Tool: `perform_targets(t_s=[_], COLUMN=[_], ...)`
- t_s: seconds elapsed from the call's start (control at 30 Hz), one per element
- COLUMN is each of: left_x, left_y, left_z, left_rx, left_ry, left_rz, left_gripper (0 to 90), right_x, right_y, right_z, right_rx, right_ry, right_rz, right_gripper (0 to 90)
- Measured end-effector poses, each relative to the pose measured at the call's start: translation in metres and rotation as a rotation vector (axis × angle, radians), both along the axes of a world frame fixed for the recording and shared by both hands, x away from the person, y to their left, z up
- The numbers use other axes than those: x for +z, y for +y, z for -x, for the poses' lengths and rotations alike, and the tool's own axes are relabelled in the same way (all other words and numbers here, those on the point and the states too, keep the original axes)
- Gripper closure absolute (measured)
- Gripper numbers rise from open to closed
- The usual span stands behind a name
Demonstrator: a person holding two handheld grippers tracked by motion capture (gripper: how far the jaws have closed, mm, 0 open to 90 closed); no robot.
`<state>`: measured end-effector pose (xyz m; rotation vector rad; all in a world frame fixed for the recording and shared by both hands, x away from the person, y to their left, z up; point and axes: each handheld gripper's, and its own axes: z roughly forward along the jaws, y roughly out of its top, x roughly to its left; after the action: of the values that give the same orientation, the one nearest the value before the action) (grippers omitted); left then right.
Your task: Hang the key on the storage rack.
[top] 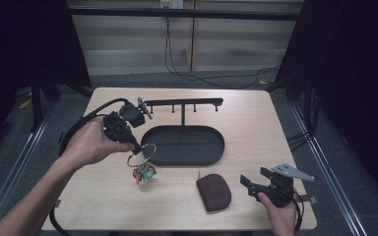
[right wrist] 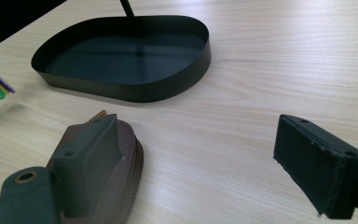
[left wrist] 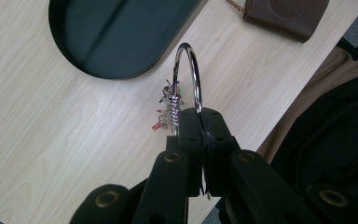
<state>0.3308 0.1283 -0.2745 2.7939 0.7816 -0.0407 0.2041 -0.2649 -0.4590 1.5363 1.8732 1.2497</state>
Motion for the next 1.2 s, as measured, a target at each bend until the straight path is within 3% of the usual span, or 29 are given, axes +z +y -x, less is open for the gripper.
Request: perform_targets(t_s=[0.5, 0.77, 1.2], left_x=[0.02, 0.028, 0.039], left_y=[-0.006, -0.007, -0.013], left_z=[-0.011, -0.024, -0.046], left_rx=[-0.013, 0.004, 0.021], left_ry=[-0.014, -0.009, -0.007], left_rz=[-0.005, 0.009, -0.018], left_gripper=[88.3, 88.3, 88.3], right_x=[0.0, 0.0, 0.0], right_y=[0.0, 0.0, 0.001], right_z=[-0.001, -0.001, 0.0], right_rx=[0.005, 0.008, 0.01], right_ry=[0.003, 0.004, 0.002], right_rz=[0.005, 0.004, 0.005], right_gripper=[14.6, 14.6, 14.6])
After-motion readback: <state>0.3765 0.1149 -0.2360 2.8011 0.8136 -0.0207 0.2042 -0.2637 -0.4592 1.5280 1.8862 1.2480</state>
